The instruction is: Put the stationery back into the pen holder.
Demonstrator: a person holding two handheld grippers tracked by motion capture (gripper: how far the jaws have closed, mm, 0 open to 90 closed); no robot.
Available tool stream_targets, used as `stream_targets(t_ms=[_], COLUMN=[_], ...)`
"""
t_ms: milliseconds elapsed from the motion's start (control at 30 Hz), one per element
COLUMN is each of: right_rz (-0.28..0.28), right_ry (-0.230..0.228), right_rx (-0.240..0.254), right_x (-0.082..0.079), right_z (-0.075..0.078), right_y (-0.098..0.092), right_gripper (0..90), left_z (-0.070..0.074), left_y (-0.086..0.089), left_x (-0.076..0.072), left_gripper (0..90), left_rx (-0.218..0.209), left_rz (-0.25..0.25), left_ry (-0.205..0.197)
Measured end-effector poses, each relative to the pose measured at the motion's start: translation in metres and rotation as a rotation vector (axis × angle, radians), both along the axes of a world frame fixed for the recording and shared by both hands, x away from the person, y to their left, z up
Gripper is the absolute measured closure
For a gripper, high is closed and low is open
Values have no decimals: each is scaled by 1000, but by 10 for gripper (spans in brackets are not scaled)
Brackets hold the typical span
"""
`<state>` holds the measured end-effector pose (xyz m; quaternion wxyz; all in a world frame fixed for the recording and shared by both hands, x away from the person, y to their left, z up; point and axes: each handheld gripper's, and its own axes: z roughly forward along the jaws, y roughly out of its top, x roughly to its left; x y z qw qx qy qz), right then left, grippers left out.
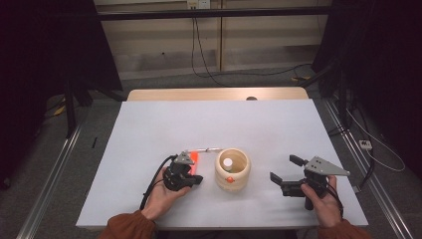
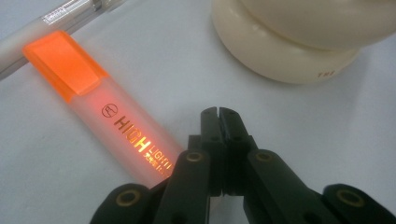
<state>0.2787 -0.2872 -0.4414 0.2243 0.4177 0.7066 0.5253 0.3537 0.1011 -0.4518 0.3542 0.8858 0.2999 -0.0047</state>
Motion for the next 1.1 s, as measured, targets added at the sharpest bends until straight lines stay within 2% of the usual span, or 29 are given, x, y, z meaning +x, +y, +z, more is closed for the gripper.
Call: stream_targets(t_ms=[600, 900, 967, 1000, 1067, 1100], right_rz=[-1, -1, -1, -1, -2, -2], right_ry=[0, 2, 2, 1, 1, 1], right_rx=[0, 1, 1, 0, 0, 0], right_x=[0, 0, 1, 1, 1, 1], right_z=[0, -1, -1, -1, -1, -1], right_y=[0, 0, 0, 0, 0, 0], right_gripper=[27, 27, 27, 27, 27, 27], left_z=[1, 2, 3, 3, 3, 3], left_y=[23, 34, 36, 37, 40, 41], left_x=[-6, -5, -5, -5, -3, -3], left_gripper=[887, 886, 883, 882, 880, 880], left_rx=[0, 13, 22, 15, 21, 29], left_rz=[42, 49, 53, 63, 63, 80], left_ry=[6, 6, -8, -3, -2, -5])
